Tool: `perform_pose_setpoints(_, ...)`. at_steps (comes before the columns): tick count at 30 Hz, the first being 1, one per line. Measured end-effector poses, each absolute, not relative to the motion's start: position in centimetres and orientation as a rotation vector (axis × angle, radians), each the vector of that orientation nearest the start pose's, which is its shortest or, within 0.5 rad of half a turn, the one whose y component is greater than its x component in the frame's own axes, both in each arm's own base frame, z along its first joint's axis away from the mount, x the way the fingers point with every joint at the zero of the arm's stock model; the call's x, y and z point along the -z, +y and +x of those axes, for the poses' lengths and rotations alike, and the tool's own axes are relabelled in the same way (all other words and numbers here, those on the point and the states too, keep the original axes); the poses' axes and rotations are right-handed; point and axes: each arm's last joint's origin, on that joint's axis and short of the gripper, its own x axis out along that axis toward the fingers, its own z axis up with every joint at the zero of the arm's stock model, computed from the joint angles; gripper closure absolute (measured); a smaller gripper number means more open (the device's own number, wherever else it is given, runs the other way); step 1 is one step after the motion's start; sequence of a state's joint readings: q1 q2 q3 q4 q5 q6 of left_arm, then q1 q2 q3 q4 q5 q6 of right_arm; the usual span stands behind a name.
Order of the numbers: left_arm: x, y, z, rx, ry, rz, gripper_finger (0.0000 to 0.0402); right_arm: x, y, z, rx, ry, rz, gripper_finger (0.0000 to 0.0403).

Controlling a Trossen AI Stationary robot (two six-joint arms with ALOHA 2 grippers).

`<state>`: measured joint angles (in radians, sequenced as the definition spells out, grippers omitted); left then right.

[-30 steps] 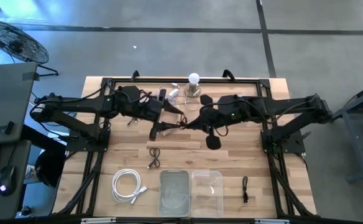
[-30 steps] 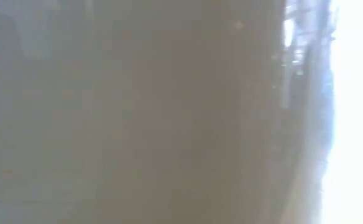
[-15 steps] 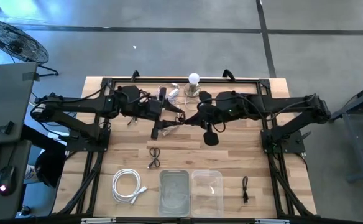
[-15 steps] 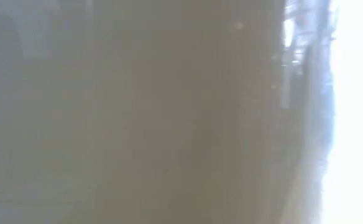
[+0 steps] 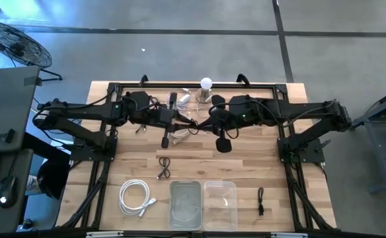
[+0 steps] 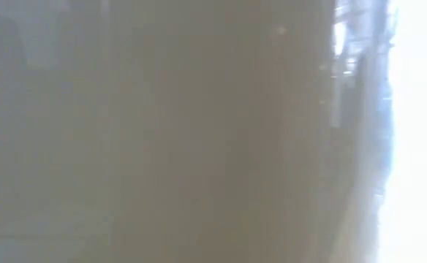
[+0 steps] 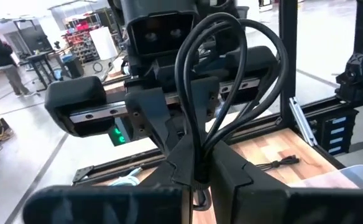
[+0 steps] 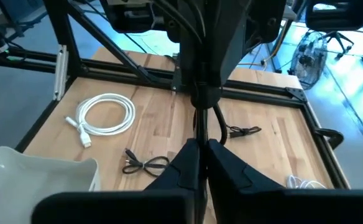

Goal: Pick & Place USB Port
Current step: Put the black USB cable into the gray bin

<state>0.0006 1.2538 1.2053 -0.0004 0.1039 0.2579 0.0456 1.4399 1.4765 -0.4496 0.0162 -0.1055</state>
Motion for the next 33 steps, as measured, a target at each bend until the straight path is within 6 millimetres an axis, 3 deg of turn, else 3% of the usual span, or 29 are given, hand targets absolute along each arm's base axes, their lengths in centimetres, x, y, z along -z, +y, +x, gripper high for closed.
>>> perform_pose_setpoints(9,-40.8,-0.3,26.5,0.103,0.022,0.245,0.0384,-40.0,1.1,30.6,0.038,0.427,-0.107,0.0279)
perform_pose_setpoints(17,-40.2,-1.5,24.3,0.156,0.175,0.13,0.0384,-41.3,1.4,27.2,0.12,0.477,-0.126,0.0208)
perform_pose_setpoints(23,-39.0,-4.4,23.7,0.221,0.312,0.006,0.0384,-41.9,1.9,24.9,0.154,0.502,-0.114,0.0195)
perform_pose_setpoints(33,-37.0,-10.0,22.6,0.336,0.519,-0.152,0.0384,-41.5,2.8,24.3,0.146,0.558,-0.065,0.0194)
